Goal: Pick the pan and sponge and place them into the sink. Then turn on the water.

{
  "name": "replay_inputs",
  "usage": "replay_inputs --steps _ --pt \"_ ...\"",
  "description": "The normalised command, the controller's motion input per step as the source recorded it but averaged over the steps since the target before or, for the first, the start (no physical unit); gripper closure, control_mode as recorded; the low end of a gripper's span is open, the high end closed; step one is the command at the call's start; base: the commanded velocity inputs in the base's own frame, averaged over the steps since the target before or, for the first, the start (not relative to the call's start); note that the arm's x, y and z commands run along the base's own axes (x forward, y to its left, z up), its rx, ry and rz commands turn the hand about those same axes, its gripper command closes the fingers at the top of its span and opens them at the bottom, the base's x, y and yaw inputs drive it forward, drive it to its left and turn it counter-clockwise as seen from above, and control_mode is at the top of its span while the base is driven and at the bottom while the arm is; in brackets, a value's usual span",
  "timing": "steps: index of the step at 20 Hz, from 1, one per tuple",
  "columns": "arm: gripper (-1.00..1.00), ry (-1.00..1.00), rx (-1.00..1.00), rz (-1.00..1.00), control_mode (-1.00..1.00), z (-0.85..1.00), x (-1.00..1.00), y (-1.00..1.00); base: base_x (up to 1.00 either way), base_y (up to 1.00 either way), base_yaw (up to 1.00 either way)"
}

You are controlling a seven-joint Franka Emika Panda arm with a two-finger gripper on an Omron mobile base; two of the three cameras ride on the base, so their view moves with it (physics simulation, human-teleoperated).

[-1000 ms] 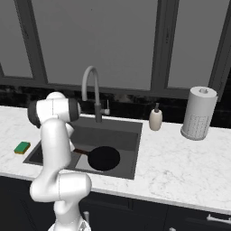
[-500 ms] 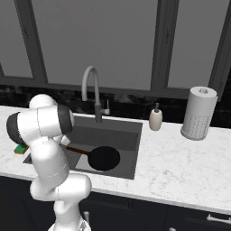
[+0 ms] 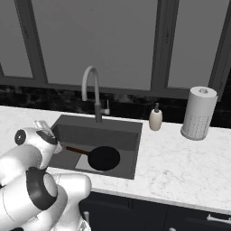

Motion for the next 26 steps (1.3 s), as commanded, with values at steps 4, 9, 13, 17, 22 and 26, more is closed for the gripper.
replay_inputs --steps 4,9,13,17,22,26 --pt "-1.00 0.02 0.09 -0.01 -1.00 0.96 -0.63 0.00 0.00 0.00 0.00" --pt "-1.00 0.07 0.05 0.00 -1.00 0.89 -0.67 0.00 0.00 0.00 0.00" --pt "-1.00 0.14 0.03 0.02 -1.00 0.29 -0.80 0.00 0.00 0.00 0.00" --pt "-1.00 0.04 0.00 0.30 -1.00 -0.01 -0.49 0.10 0.00 0.00 0.00" --pt "-1.00 0.02 0.00 0.52 -1.00 -0.01 -0.26 0.28 0.00 0.00 0.00" --pt "-1.00 0.15 0.00 0.43 -1.00 0.00 -0.06 0.41 0.00 0.00 0.00"
